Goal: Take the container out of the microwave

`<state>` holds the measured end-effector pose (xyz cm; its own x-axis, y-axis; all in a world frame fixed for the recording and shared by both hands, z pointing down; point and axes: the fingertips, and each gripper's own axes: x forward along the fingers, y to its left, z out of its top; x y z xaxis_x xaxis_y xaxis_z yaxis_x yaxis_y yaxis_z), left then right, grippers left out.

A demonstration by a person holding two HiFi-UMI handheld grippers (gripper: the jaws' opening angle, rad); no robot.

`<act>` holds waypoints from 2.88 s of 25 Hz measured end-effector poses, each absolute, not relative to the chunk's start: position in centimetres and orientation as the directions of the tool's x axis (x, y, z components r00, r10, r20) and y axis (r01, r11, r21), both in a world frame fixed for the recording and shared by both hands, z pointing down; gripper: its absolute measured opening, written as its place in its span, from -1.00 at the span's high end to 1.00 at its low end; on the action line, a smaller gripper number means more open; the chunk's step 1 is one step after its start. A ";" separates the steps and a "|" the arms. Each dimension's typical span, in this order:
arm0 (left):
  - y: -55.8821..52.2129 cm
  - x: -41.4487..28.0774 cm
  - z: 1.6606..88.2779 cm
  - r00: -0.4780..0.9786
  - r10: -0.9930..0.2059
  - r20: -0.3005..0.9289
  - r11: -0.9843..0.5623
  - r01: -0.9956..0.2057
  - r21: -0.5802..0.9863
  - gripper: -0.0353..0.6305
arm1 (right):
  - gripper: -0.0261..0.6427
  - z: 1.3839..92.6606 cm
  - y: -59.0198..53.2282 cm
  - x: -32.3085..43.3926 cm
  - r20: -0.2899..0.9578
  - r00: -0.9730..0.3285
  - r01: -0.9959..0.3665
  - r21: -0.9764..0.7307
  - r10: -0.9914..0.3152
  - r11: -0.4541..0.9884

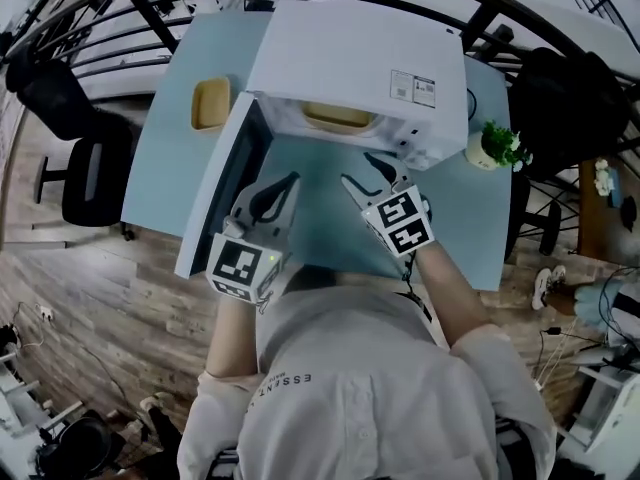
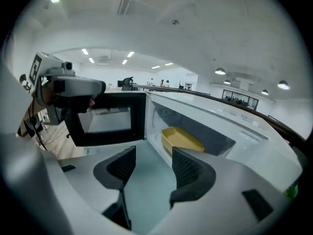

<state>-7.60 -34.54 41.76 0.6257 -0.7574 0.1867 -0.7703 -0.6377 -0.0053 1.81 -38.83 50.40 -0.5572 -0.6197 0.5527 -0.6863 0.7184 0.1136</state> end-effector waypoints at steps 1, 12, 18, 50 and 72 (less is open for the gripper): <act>-35.1 -7.8 41.7 0.633 -0.754 0.176 -0.643 -0.766 0.000 0.89 | 0.19 51.0 -39.7 1.5 0.574 -0.537 -0.682 0.135 -0.618 0.718; -36.5 -8.2 42.6 0.694 -0.694 0.191 -0.700 -0.713 0.047 0.89 | 0.19 55.8 -47.3 0.2 0.729 -0.360 -0.548 0.340 -0.583 0.764; -35.7 -8.9 43.6 0.676 -0.708 0.204 -0.681 -0.730 0.052 0.89 | 0.19 58.4 -48.8 -0.4 0.793 -0.338 -0.456 0.333 -0.507 0.825; -32.2 -10.7 43.9 0.634 -0.736 0.235 -0.645 -0.763 0.039 0.89 | 0.84 58.8 -45.5 -2.3 0.877 -0.301 -0.293 0.289 -0.374 0.911; -25.6 -5.7 43.2 0.573 -0.781 0.247 -0.594 -0.805 -0.011 0.89 | 0.84 53.0 -29.9 2.4 0.792 -0.516 -0.350 0.154 -0.327 0.924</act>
<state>-5.69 -25.59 43.24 0.5729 -0.7814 0.2474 -0.8047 -0.5935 -0.0113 2.40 -29.93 53.01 -0.5163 -0.3271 0.7915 -0.3499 0.9241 0.1536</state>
